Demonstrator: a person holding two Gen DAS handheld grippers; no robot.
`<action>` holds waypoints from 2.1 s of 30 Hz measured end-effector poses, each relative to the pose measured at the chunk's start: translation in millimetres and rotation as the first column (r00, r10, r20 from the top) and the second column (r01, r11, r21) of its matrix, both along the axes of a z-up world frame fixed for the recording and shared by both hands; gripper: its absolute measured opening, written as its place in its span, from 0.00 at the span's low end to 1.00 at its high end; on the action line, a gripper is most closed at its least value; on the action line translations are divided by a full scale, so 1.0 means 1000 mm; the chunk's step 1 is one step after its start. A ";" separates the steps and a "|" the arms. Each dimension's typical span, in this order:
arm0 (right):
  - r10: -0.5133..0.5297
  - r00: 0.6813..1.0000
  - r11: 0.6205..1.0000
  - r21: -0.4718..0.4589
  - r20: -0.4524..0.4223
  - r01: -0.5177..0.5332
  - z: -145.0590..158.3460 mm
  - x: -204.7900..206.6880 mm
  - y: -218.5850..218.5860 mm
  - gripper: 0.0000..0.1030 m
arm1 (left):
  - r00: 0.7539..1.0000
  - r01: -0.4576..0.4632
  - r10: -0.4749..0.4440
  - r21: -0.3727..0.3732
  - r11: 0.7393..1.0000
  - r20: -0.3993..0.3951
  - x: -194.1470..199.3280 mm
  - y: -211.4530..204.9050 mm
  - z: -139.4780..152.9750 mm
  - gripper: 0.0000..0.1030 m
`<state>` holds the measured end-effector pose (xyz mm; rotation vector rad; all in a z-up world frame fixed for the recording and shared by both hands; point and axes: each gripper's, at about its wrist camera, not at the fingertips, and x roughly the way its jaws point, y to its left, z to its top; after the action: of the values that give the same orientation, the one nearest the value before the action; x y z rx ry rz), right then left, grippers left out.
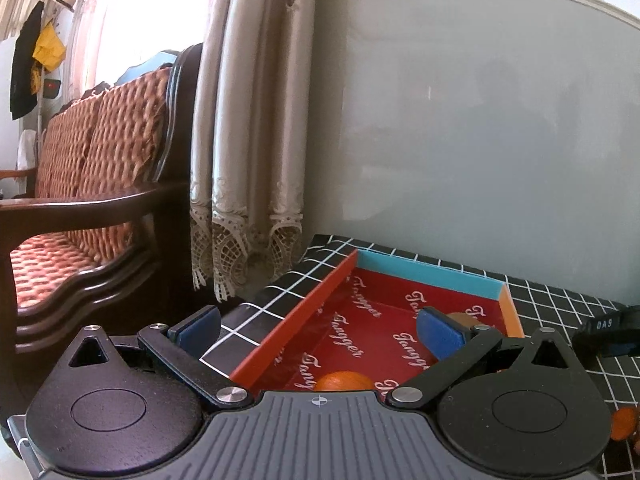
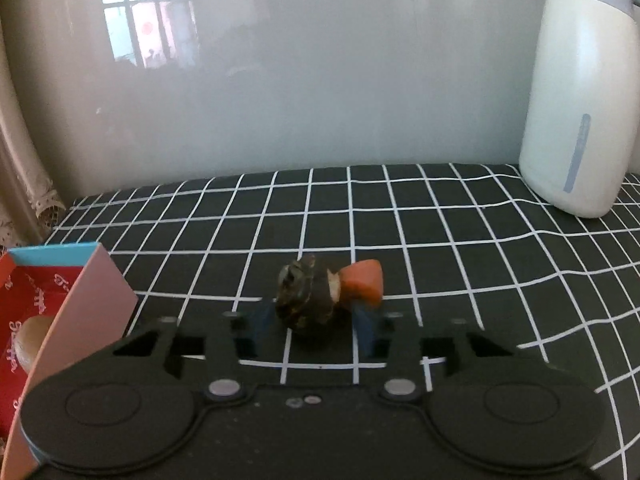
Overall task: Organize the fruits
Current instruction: 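Reach the right tool to a dark dried fruit and grasp it, then carry the dried fruit with the right tool into the red box and release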
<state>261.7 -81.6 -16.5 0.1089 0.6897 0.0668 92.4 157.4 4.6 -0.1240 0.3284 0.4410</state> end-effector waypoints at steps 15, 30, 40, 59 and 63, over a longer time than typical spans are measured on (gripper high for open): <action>0.114 0.992 0.986 -0.130 0.054 -0.107 0.000 -0.032 0.023 0.24 | 1.000 -0.001 0.002 -0.022 1.000 0.004 -0.004 0.012 0.002 1.00; 0.167 0.984 0.980 -0.123 0.067 -0.158 0.012 -0.045 0.022 0.21 | 1.000 -0.009 0.009 -0.018 1.000 0.000 -0.005 0.013 0.002 1.00; 0.149 0.987 0.971 -0.196 0.060 -0.135 0.005 -0.029 0.030 0.28 | 1.000 -0.007 0.007 -0.012 1.000 -0.010 -0.006 0.020 0.000 1.00; 0.406 0.892 0.914 -0.105 0.197 -0.392 0.053 -0.102 0.090 0.23 | 0.998 -0.050 0.051 0.017 0.999 -0.022 -0.015 0.033 0.003 1.00; 0.424 0.881 0.906 -0.109 0.212 -0.410 0.059 -0.112 0.101 0.20 | 0.997 -0.080 0.080 0.017 0.997 -0.023 -0.022 0.045 0.006 1.00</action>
<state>149.3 19.2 42.7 -0.1090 0.4707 0.4679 70.8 202.2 10.8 -0.1166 0.3438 0.5245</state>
